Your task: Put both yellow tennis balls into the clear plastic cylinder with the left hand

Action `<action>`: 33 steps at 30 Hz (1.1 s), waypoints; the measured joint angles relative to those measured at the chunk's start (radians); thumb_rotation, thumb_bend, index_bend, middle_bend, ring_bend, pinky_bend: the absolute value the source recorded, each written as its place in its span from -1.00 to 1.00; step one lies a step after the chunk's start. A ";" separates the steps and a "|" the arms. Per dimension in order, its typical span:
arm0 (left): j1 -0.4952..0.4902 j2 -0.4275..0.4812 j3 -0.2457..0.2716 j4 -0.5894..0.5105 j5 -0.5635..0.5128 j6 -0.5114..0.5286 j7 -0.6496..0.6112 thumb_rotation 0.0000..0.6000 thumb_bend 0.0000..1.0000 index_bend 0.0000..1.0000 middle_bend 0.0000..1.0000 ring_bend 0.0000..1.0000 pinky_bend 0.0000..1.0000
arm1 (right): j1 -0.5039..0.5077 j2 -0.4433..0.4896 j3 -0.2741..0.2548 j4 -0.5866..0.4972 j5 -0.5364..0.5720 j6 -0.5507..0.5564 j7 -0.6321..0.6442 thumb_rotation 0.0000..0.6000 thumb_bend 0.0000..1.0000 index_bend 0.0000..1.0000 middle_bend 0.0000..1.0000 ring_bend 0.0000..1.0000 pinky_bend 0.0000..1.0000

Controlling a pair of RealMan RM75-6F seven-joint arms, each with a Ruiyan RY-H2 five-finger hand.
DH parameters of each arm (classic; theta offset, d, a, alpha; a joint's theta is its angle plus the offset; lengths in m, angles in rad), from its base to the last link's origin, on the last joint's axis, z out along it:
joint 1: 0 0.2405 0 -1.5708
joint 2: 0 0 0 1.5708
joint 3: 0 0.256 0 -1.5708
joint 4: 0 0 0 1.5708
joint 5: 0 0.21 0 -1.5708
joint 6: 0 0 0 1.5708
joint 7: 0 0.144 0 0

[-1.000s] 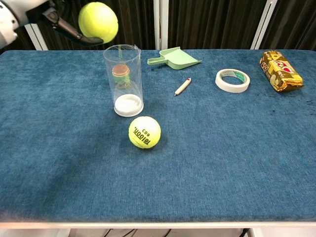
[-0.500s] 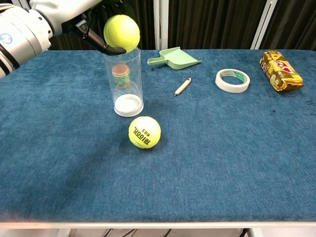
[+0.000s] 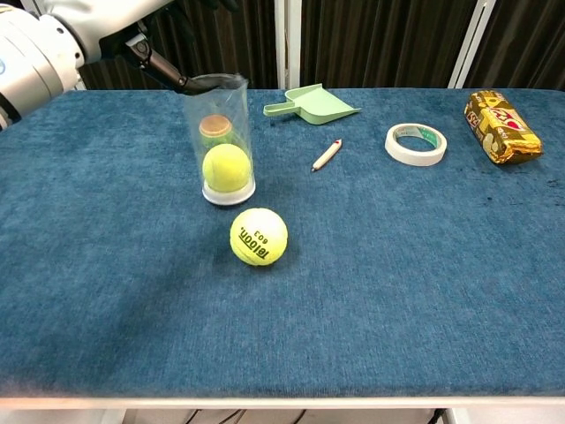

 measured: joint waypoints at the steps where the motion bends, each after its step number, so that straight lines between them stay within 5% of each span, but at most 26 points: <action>1: 0.002 0.002 0.002 -0.006 0.002 0.003 0.000 1.00 -0.50 -0.77 -0.71 -0.76 -0.36 | 0.000 0.000 0.000 0.000 0.001 0.000 0.000 1.00 -0.51 -1.00 -1.00 -1.00 -1.00; 9: 0.020 0.014 0.054 -0.091 0.084 0.047 0.008 1.00 -0.51 -0.55 -0.47 -0.60 -0.20 | 0.001 -0.005 -0.001 0.006 0.004 -0.005 0.001 1.00 -0.51 -1.00 -1.00 -1.00 -1.00; 18: 0.046 -0.007 0.191 -0.145 0.176 0.038 0.039 1.00 -0.51 -0.47 -0.41 -0.47 -0.02 | 0.001 -0.008 -0.003 0.009 0.002 -0.007 0.004 1.00 -0.51 -1.00 -1.00 -1.00 -1.00; 26: 0.051 -0.074 0.225 -0.031 0.175 -0.008 0.020 1.00 -0.51 -0.51 -0.48 -0.60 -0.27 | 0.001 -0.009 -0.003 0.015 0.008 -0.013 0.010 1.00 -0.51 -1.00 -1.00 -1.00 -1.00; 33: 0.042 -0.138 0.226 0.091 0.151 -0.064 -0.023 1.00 -0.52 -0.54 -0.53 -0.63 -0.30 | 0.004 -0.011 -0.001 0.027 0.015 -0.022 0.020 1.00 -0.51 -1.00 -1.00 -1.00 -1.00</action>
